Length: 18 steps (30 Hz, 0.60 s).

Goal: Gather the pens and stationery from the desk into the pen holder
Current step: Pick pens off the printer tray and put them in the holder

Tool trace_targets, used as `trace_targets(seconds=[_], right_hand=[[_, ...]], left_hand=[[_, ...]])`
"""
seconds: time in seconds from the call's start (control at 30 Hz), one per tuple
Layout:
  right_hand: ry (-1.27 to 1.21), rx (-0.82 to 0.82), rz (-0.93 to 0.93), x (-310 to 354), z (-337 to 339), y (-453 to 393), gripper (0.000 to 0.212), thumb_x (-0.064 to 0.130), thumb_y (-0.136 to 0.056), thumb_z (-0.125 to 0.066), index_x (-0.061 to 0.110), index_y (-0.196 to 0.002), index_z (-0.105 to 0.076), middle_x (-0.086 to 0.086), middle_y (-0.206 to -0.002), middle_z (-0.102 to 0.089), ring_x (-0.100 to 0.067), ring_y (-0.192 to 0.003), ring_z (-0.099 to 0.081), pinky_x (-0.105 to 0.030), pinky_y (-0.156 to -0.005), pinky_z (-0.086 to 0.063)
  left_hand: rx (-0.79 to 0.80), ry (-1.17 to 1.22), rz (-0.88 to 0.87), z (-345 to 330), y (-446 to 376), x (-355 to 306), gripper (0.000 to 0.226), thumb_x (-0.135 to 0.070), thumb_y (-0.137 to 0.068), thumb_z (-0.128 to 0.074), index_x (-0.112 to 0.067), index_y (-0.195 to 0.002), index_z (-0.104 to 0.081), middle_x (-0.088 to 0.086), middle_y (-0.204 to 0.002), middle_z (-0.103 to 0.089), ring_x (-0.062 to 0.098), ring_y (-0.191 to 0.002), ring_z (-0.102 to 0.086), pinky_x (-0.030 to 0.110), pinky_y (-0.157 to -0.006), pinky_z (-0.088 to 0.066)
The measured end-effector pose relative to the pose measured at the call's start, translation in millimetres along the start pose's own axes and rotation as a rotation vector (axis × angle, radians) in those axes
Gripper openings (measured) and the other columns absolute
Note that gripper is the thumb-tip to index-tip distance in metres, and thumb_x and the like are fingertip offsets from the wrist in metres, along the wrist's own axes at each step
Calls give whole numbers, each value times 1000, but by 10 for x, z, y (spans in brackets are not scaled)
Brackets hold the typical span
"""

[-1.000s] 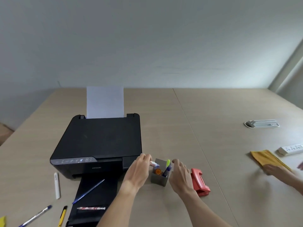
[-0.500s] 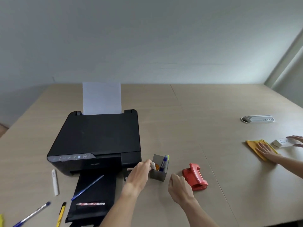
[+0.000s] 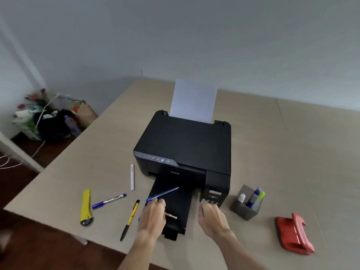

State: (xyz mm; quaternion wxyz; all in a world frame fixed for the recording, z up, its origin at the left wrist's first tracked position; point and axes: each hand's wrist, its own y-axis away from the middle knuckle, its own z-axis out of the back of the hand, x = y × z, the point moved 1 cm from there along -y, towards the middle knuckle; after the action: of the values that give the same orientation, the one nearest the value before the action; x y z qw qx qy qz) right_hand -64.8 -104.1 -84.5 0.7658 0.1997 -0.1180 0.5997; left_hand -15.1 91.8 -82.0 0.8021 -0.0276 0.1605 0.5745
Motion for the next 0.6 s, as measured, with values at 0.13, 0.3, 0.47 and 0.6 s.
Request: trace_targets(seconds=[0.13,0.3,0.47,0.6], right_hand=[[48,58,140,464,-171,-187,19,5,-87,-42,12,-103,-51,-7,-101,-59,-26,-89,-59,-31,-69,-45],[238,74,243,724,-382,-530,54,-3,-79,-47,13,-130,-43,-9,-128,-49,-28,-113,-45,-38,-98,-41],[319,102,245,887,-534,-728,65,-8,-74,-49,13,-135,-39,-9,-131,-46,-29,-115,-42,-39,-100,-39],[355,-8,180,885,-590,-771,53,-7,-51,-69,16,-98,-65,-4,-90,-60,-24,-84,-57,-35,-73,-54]], left_hand=[[5,-141,86,-108,59,488,39,-7,-54,-84,-17,-89,-68,7,-81,-64,22,-66,-63,32,-55,-57],[-1,-7,0,-122,71,713,28,-15,-89,-59,-21,-116,-60,5,-113,-59,21,-98,-59,34,-84,-53],[-2,28,-140,-122,-76,867,22,-27,-94,-52,-23,-115,-57,0,-118,-54,18,-107,-53,31,-91,-45],[43,-3,-173,-129,-232,919,30,-28,-93,-53,-25,-123,-56,1,-117,-54,20,-106,-53,33,-92,-43]])
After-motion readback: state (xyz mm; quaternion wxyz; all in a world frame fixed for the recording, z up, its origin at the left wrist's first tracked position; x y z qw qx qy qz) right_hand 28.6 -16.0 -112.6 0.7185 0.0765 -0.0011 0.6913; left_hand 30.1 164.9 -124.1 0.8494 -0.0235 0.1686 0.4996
